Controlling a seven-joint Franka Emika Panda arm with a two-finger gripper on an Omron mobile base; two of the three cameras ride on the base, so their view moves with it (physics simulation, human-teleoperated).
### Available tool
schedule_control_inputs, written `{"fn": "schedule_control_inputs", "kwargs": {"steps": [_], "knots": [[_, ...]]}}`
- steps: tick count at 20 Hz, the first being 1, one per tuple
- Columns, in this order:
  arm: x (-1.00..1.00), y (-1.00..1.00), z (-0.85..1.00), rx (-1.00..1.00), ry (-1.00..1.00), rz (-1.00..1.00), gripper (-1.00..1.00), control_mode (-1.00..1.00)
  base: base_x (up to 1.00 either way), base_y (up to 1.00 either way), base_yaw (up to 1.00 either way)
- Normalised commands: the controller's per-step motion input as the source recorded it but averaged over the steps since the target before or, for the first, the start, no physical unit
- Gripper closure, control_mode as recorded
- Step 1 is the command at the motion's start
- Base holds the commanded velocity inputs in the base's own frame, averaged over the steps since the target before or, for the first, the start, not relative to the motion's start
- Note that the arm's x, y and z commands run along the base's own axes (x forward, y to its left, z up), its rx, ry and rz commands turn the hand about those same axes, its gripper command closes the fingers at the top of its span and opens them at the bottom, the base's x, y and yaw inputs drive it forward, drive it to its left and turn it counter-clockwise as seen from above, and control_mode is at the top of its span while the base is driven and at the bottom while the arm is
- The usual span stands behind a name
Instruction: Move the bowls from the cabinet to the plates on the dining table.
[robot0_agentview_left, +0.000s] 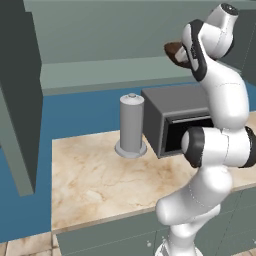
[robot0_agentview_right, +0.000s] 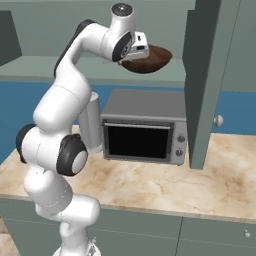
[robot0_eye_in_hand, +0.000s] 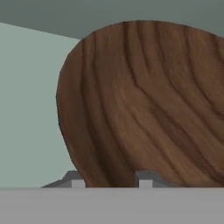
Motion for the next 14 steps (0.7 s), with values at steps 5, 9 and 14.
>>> {"fn": "schedule_control_inputs", "kwargs": {"steps": [5, 9, 14], "knots": [[-0.74, -0.06, 0.09, 0.00, 0.00, 0.00, 1.00, -1.00, 0.00, 0.00, 0.00], [-0.72, -0.01, 0.00, 0.00, -0.03, 0.00, 1.00, -1.00, 0.00, 0.00, 0.00], [-0.78, 0.00, 0.00, 0.00, -0.09, 0.00, 1.00, -1.00, 0.00, 0.00, 0.00]]}}
